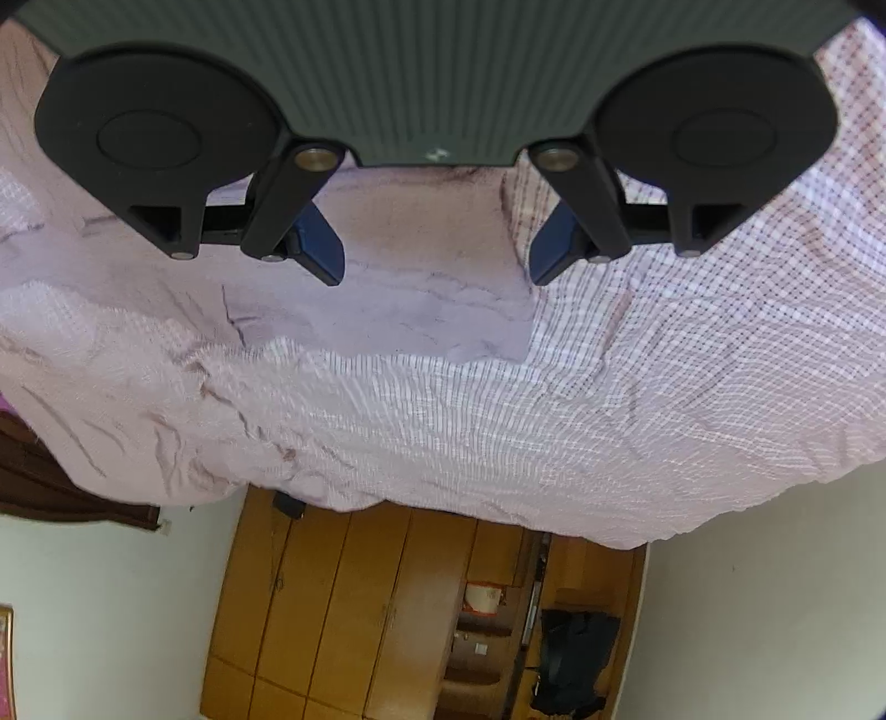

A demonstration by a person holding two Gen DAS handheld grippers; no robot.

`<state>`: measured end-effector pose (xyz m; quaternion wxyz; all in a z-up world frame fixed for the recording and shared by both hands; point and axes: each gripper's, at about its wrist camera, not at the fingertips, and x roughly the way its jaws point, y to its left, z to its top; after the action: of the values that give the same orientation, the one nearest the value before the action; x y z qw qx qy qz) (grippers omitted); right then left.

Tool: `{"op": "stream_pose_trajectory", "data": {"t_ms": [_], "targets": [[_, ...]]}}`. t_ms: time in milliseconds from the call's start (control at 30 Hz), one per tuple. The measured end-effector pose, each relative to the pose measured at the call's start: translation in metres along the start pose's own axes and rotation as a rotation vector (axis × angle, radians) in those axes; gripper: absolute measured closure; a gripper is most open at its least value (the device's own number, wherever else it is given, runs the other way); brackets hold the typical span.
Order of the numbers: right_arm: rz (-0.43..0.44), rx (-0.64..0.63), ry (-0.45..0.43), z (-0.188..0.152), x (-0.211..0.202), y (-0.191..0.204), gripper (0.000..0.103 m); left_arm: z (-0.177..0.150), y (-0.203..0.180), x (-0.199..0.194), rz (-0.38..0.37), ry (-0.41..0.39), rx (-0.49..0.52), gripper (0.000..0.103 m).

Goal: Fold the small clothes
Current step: 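Close the right gripper on the folded cardigan's edge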

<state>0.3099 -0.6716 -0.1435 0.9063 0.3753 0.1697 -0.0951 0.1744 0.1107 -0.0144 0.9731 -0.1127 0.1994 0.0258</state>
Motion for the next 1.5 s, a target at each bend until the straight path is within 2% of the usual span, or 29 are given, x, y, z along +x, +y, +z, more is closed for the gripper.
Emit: {"op": "stream_pose_trajectory", "data": {"t_ms": [67,133,333,467,667,767,933,1133,1233,1300,1333,1400,1433,1500], "targets": [[-0.001,0.042,-0.025,0.001,0.006,-0.013,0.033,-0.001,-0.002,0.005,0.018,-0.011,-0.001,0.028],[0.0,0.06,-0.048,0.001,0.012,-0.021,0.033,-0.001,-0.003,0.013,0.039,0.011,-0.003,0.028],[-0.001,0.047,-0.081,0.012,0.048,-0.022,0.032,-0.001,-0.004,0.02,0.031,0.031,0.012,0.028],[-0.022,0.035,-0.067,0.028,0.068,-0.025,0.033,0.0,-0.003,0.017,0.029,0.016,0.018,0.028],[-0.024,0.109,-0.13,0.052,0.094,-0.038,0.033,-0.001,0.005,0.024,0.037,0.026,0.004,0.028],[-0.006,0.148,-0.173,0.056,0.099,-0.045,0.033,-0.006,0.008,0.028,0.064,0.039,0.021,0.028],[-0.032,0.132,-0.186,0.066,0.108,-0.042,0.033,-0.013,0.008,0.029,0.065,0.04,0.025,0.028],[0.053,0.214,-0.266,0.071,0.11,-0.058,0.035,-0.024,0.001,0.04,0.073,0.077,0.098,0.028],[0.062,0.238,-0.27,0.07,0.106,-0.061,0.045,-0.025,0.005,0.041,0.074,0.088,0.076,0.028],[0.066,0.257,-0.264,0.068,0.101,-0.063,0.058,-0.024,0.007,0.039,0.08,0.082,0.062,0.028],[0.064,0.258,-0.252,0.068,0.101,-0.063,0.062,-0.025,0.007,0.038,0.084,0.08,0.056,0.028],[0.031,0.231,-0.231,0.07,0.1,-0.058,0.073,-0.025,0.009,0.037,0.088,0.081,0.046,0.028],[0.016,0.212,-0.228,0.069,0.099,-0.055,0.075,-0.025,0.01,0.037,0.086,0.082,0.045,0.028],[-0.001,0.186,-0.216,0.072,0.105,-0.05,0.088,-0.024,0.011,0.038,0.088,0.086,0.042,0.028]]}}
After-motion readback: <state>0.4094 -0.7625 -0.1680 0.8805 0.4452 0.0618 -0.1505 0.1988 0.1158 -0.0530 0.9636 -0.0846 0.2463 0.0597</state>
